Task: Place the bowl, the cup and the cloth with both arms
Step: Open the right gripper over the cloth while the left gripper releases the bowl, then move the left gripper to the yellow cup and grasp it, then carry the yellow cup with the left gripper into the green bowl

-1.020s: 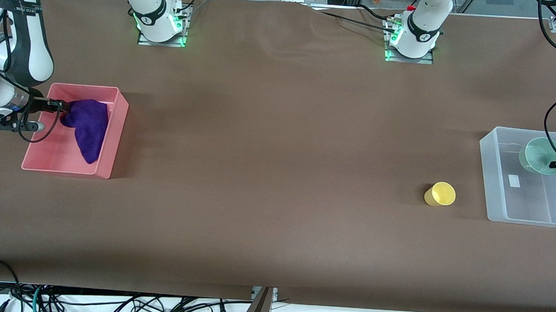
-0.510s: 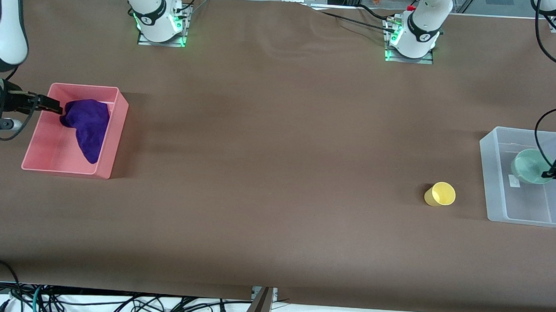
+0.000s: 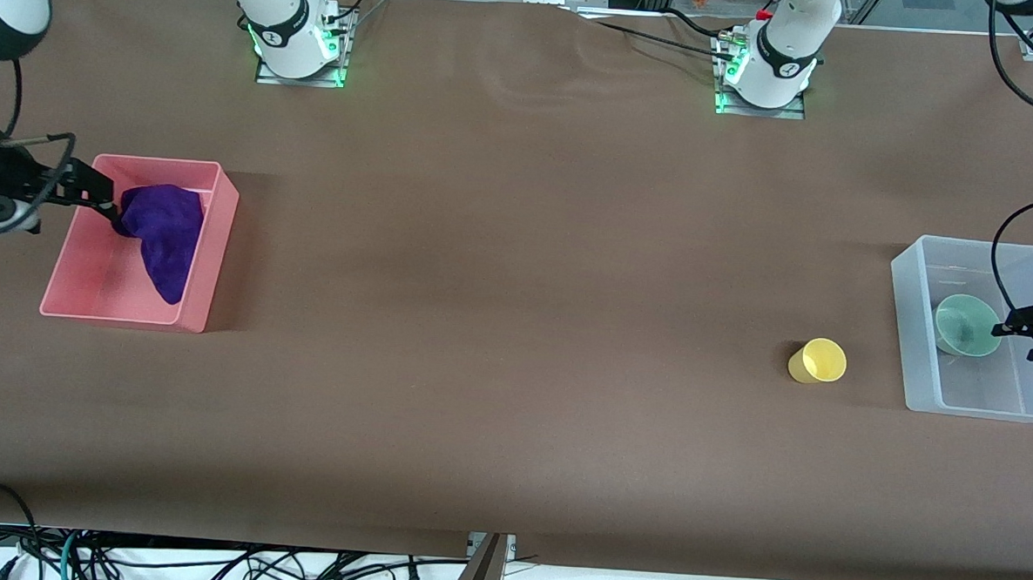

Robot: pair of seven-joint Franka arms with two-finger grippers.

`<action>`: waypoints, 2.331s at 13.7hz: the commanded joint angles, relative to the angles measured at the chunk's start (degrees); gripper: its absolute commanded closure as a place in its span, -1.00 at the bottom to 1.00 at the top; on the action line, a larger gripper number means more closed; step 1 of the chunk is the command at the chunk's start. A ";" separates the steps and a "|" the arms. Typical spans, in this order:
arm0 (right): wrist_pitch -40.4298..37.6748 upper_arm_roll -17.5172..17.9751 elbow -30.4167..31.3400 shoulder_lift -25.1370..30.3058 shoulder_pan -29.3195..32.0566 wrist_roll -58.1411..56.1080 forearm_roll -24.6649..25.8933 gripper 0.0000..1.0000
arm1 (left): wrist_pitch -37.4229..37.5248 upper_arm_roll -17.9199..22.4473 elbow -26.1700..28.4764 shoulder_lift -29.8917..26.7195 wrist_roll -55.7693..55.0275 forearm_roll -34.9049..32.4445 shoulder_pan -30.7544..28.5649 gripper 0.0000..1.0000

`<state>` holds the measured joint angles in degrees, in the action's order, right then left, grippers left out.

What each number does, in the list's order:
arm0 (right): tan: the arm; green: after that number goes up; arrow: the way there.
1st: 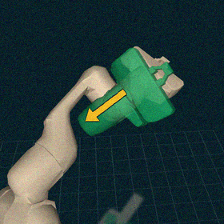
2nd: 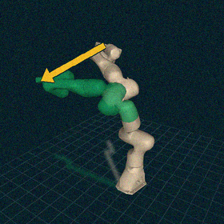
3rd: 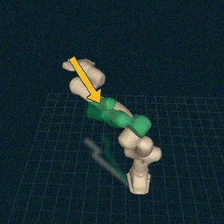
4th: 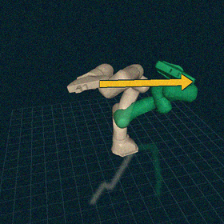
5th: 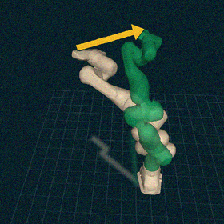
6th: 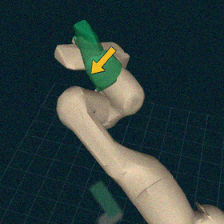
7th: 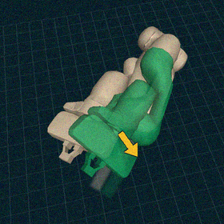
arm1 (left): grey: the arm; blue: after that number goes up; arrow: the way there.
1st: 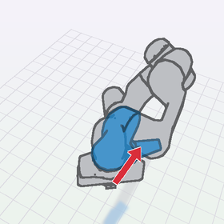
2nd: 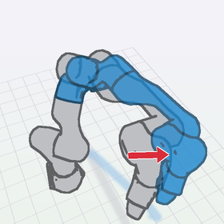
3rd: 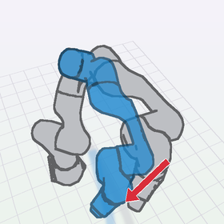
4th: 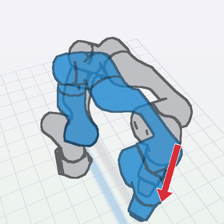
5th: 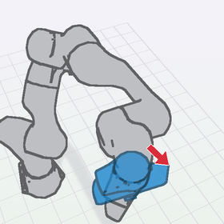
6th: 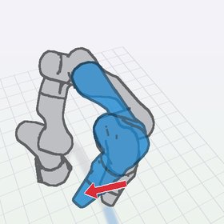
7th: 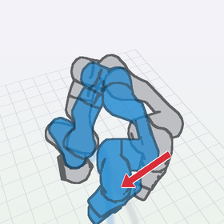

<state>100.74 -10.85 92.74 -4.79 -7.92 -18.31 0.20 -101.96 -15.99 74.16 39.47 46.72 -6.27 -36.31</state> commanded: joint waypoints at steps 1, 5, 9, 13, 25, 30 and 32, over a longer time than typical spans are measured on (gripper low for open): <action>-1.08 0.48 -0.72 1.46 0.71 -1.02 -0.11 -1.00 | 1.50 -4.91 1.07 -1.41 -13.27 -0.67 1.41 -1.00; -5.27 3.63 -1.15 1.10 0.53 4.66 -0.12 -1.00 | -8.13 -7.83 6.32 -0.45 -26.11 0.99 6.40 -1.00; -8.55 6.54 -2.83 1.01 0.45 13.73 -0.12 -1.00 | -22.65 -7.83 18.10 -0.09 -29.14 1.26 7.12 -0.24; -10.92 6.37 -3.62 0.49 -0.87 17.08 -0.03 -1.00 | -22.94 -7.92 18.48 2.01 -29.84 1.61 6.69 1.00; -10.66 5.93 -6.78 -1.97 -0.26 16.29 -0.12 -1.00 | 2.57 -7.13 10.82 -10.30 -10.17 -5.12 -8.16 1.00; -10.66 5.93 -6.78 -2.06 -0.26 16.29 -0.12 -1.00 | -3.33 -6.51 11.87 -4.85 -9.10 -12.72 -11.58 1.00; -10.74 5.93 -6.78 -2.06 -0.26 16.21 -0.12 -1.00 | -5.18 -6.60 11.88 -4.40 -8.93 -12.80 -11.24 0.76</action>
<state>91.39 -4.84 87.64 -6.30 -8.27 -2.41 0.20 -105.90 -21.94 85.95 34.95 36.64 -17.82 -47.08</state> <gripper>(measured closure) 0.000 0.965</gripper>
